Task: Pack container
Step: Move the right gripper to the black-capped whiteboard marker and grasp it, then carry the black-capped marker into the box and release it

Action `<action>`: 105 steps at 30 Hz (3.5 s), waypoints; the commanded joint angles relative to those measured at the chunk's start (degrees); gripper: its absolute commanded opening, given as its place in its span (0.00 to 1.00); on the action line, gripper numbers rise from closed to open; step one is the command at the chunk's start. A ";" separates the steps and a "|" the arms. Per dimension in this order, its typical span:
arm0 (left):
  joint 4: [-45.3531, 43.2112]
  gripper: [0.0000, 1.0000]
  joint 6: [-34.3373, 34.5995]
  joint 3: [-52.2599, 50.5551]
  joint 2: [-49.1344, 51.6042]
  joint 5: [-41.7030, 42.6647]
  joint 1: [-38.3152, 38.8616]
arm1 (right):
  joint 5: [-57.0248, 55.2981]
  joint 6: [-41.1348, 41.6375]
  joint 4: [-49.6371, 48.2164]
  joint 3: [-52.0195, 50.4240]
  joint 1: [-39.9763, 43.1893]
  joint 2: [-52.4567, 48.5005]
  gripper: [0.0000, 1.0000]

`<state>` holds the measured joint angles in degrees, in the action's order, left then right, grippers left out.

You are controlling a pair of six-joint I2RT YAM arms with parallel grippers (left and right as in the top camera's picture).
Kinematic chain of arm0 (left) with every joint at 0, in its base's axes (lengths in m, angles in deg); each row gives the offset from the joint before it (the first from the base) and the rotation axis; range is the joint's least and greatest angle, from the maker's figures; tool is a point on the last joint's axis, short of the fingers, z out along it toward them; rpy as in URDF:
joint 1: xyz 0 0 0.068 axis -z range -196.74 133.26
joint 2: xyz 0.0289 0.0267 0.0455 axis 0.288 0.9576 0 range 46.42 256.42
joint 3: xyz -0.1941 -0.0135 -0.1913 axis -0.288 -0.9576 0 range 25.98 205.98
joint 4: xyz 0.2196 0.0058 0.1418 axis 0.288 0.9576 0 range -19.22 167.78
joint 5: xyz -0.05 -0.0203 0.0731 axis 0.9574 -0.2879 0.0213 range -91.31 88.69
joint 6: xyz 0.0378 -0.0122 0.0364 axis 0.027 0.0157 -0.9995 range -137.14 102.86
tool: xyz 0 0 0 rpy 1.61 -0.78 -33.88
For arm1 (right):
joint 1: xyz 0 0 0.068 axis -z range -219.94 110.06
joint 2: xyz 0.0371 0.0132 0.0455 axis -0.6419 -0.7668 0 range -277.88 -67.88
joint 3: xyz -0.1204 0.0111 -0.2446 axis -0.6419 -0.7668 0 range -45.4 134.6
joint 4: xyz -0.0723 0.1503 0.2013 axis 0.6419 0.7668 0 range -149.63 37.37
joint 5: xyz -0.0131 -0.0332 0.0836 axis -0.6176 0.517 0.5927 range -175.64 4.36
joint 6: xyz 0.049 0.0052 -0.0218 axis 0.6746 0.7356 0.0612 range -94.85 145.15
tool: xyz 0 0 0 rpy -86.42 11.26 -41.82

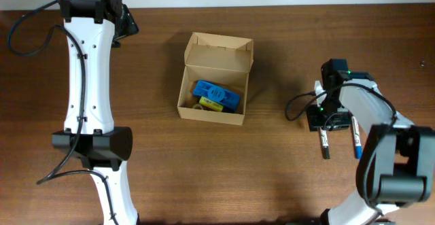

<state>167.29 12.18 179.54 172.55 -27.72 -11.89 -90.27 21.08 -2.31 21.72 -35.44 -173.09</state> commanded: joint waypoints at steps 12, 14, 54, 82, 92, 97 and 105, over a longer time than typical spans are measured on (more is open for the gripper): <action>0.15 1.00 -0.72 0.46 -0.24 -0.81 -0.13 | 2.27 3.52 -3.78 -3.96 5.18 -1.27 0.04; 0.15 1.00 -0.72 0.46 -0.24 -0.81 -0.13 | 2.32 3.52 -3.78 -3.96 5.25 -1.27 0.04; 0.15 1.00 -0.72 0.46 -0.24 -0.81 -0.13 | 8.09 -31.28 20.68 53.11 -25.99 -1.51 0.04; 0.15 1.00 -0.72 0.46 -0.24 -0.81 -0.13 | 5.25 -43.65 10.75 53.11 -41.38 -27.65 0.04; 0.15 1.00 -0.72 0.46 -0.24 -0.81 -0.13 | 9.11 -41.20 9.60 52.70 -41.29 -30.32 0.04; 0.15 1.00 -0.72 0.46 -0.24 -0.81 -0.13 | 8.04 -39.67 9.46 52.70 -41.29 -30.32 0.37; 0.15 1.00 -0.72 0.46 -0.24 -0.81 -0.13 | 2.19 -36.06 10.47 52.81 -41.27 -26.14 0.45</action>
<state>167.31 12.18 179.54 172.55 -27.74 -11.89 -85.06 -16.78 7.85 74.06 -76.78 -202.34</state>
